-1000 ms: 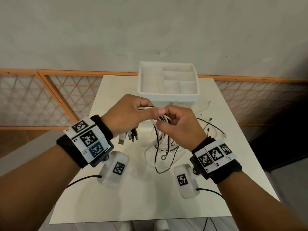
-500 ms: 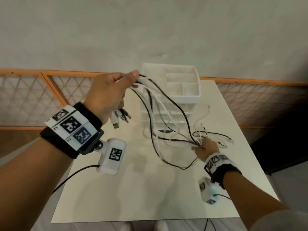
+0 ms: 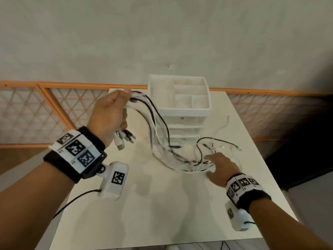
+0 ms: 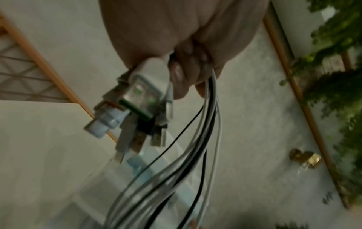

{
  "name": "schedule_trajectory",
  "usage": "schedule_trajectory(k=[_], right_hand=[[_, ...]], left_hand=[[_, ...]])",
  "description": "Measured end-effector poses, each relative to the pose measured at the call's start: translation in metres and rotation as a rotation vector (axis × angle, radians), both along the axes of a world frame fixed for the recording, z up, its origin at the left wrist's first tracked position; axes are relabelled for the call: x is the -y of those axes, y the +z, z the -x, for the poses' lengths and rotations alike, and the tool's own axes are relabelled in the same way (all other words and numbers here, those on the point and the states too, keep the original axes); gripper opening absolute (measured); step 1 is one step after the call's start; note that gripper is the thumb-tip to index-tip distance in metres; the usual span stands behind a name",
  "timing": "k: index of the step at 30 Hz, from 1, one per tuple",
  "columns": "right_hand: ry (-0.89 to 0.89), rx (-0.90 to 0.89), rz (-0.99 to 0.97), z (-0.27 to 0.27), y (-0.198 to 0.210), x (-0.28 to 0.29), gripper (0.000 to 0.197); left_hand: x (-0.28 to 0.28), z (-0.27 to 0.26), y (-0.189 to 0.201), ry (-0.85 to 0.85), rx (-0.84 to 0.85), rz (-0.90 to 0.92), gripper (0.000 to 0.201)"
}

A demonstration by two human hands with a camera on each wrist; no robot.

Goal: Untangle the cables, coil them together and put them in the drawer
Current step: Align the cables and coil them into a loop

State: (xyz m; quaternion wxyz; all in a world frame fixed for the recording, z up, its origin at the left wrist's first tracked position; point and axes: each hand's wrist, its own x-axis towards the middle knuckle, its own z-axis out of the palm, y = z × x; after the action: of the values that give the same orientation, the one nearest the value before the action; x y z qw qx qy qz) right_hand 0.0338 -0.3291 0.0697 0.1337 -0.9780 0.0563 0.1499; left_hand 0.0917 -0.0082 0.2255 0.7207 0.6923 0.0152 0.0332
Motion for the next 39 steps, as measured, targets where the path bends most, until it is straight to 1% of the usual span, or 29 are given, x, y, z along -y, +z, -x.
schedule_trajectory(k=[1,3,4,5,7,9,12,13,14,15,16,17,19,20,21,23,25,26,27,28,29,31,32,33,34,35,36,37,39], right_hand=[[0.013,0.106,-0.125,-0.002,0.008,-0.010,0.057],[0.049,0.363,-0.391,-0.010,0.039,-0.036,0.050],[0.078,0.455,-0.519,-0.014,0.061,-0.051,0.049],[0.127,0.496,-0.637,-0.015,0.086,-0.066,0.048],[0.193,0.471,-0.827,-0.016,0.122,-0.092,0.040],[0.195,0.438,-0.949,-0.016,0.141,-0.107,0.024],[0.175,0.346,-1.003,-0.016,0.141,-0.112,0.011],[0.169,0.329,-1.011,-0.015,0.138,-0.111,0.012],[0.157,0.309,-1.019,-0.015,0.133,-0.109,0.019],[0.137,0.283,-1.015,-0.016,0.125,-0.106,0.025],[0.124,0.249,-0.957,-0.015,0.117,-0.103,0.029],[0.125,0.212,-0.835,-0.014,0.105,-0.098,0.032],[0.109,0.168,-0.522,-0.013,0.068,-0.083,0.038],[0.082,0.148,-0.406,-0.011,0.049,-0.073,0.042],[0.056,0.126,-0.336,-0.009,0.031,-0.063,0.044],[0.004,0.069,-0.224,-0.008,0.008,-0.051,0.045],[-0.036,0.018,-0.105,-0.013,0.006,-0.048,0.044],[-0.066,0.013,-0.104,-0.018,0.012,-0.047,0.048],[-0.101,0.016,-0.160,-0.024,0.021,-0.045,0.052],[-0.147,0.047,-0.272,-0.030,0.037,-0.042,0.054],[-0.197,0.127,-0.396,-0.035,0.056,-0.039,0.051],[-0.276,0.426,-0.594,-0.042,0.098,-0.033,0.037],[-0.294,0.580,-0.649,-0.043,0.118,-0.030,0.030],[-0.291,0.698,-0.668,-0.042,0.133,-0.027,0.027],[-0.271,0.770,-0.657,-0.043,0.140,-0.023,0.026],[-0.243,0.800,-0.610,-0.044,0.139,-0.020,0.029],[-0.213,0.784,-0.528,-0.044,0.130,-0.016,0.032],[-0.195,0.725,-0.424,-0.042,0.115,-0.012,0.034],[-0.178,0.487,-0.165,-0.036,0.066,0.001,0.036]], left_hand=[[0.004,0.003,-0.004,-0.053,-0.037,-0.047,0.035],[0.014,0.009,-0.011,-0.156,-0.112,-0.104,0.036],[0.019,0.012,-0.013,-0.208,-0.135,-0.111,0.036],[0.024,0.014,-0.014,-0.257,-0.145,-0.128,0.040],[0.029,0.017,-0.014,-0.336,-0.127,-0.177,0.042],[0.030,0.019,-0.010,-0.379,-0.092,-0.230,0.035],[0.025,0.022,-0.006,-0.399,-0.049,-0.314,0.027],[0.023,0.023,-0.006,-0.388,-0.031,-0.325,0.026],[0.022,0.023,-0.006,-0.361,-0.017,-0.322,0.026],[0.021,0.024,-0.005,-0.326,-0.006,-0.307,0.027],[0.020,0.024,-0.004,-0.282,0.001,-0.276,0.029],[0.018,0.023,-0.002,-0.231,0.005,-0.228,0.033],[0.013,0.017,0.006,-0.121,-0.003,-0.111,0.048],[0.010,0.014,0.009,-0.086,0.001,-0.061,0.054],[0.008,0.012,0.011,-0.069,0.014,-0.034,0.056],[0.013,0.013,0.010,-0.046,0.035,-0.020,0.055],[0.023,0.015,0.004,-0.022,0.035,-0.003,0.051],[0.027,0.015,0.001,-0.021,0.039,-0.010,0.050],[0.029,0.015,0.000,-0.034,0.048,-0.038,0.050],[0.030,0.014,-0.001,-0.051,0.057,-0.097,0.050],[0.029,0.013,-0.001,-0.063,0.065,-0.173,0.050],[0.024,0.009,-0.004,-0.051,0.049,-0.354,0.053],[0.022,0.008,-0.007,-0.036,0.024,-0.414,0.054],[0.020,0.008,-0.010,-0.027,-0.006,-0.434,0.055],[0.020,0.009,-0.012,-0.027,-0.045,-0.410,0.055],[0.020,0.010,-0.014,-0.030,-0.082,-0.338,0.052],[0.020,0.011,-0.015,-0.035,-0.111,-0.240,0.047],[0.020,0.012,-0.014,-0.038,-0.135,-0.145,0.043],[0.017,0.013,-0.008,-0.011,-0.159,0.012,0.038]])
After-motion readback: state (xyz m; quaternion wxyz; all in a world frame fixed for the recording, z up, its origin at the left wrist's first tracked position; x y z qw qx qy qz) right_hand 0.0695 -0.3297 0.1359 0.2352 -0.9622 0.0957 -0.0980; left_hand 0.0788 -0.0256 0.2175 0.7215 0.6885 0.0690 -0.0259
